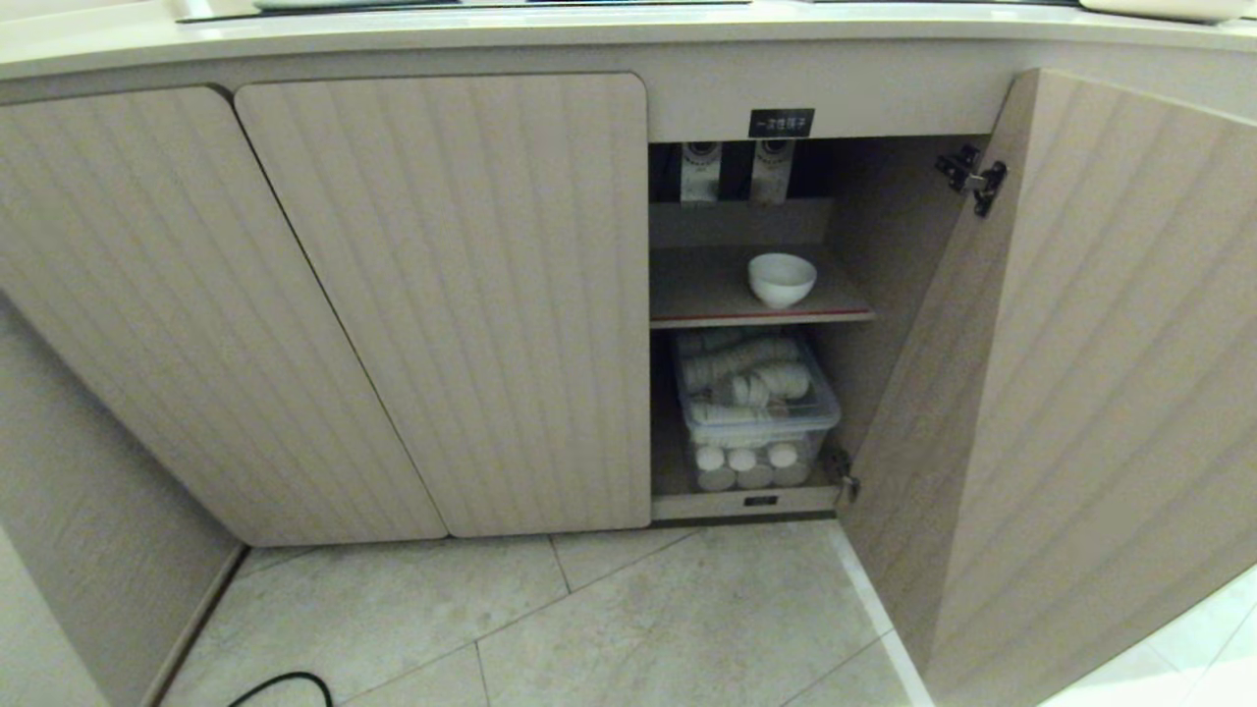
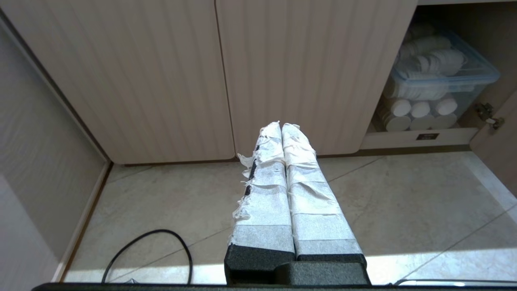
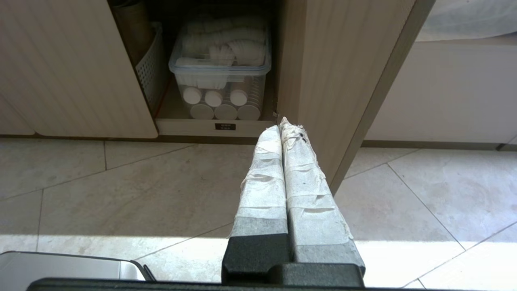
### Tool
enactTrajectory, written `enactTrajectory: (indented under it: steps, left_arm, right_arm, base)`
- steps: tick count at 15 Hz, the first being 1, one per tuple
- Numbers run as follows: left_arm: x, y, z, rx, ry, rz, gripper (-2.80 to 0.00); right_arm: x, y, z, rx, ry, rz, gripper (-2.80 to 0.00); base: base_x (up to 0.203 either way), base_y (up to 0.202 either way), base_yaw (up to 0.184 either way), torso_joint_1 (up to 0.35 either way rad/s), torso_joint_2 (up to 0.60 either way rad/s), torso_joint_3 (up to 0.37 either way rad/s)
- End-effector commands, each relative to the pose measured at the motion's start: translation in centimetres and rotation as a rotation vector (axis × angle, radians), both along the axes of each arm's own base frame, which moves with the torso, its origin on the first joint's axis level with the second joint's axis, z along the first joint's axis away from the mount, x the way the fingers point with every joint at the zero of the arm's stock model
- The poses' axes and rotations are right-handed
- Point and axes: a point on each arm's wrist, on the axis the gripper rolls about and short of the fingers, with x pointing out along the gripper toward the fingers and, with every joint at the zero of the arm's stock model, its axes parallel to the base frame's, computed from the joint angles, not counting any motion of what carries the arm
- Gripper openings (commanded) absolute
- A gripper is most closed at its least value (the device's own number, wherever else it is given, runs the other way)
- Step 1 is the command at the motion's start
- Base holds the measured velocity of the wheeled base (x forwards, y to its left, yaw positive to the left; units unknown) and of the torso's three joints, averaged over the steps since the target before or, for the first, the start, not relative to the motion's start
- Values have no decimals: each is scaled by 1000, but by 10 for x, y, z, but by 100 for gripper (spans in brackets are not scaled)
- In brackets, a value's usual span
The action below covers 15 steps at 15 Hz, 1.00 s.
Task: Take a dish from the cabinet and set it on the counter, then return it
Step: Take the bowl from the cabinet
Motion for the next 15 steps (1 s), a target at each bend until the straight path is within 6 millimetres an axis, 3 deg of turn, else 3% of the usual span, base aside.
enactTrajectory:
  steps: [1, 15]
  left_arm:
    - [0, 0, 0, 0, 0, 0, -280]
    - [0, 0, 0, -1, -1, 0, -280]
  right_arm:
    - [0, 0, 0, -1, -2, 1, -280]
    - [0, 0, 0, -1, 0, 1, -280]
  base:
    - [0, 0, 0, 0, 0, 0]
    - [0, 0, 0, 0, 0, 0]
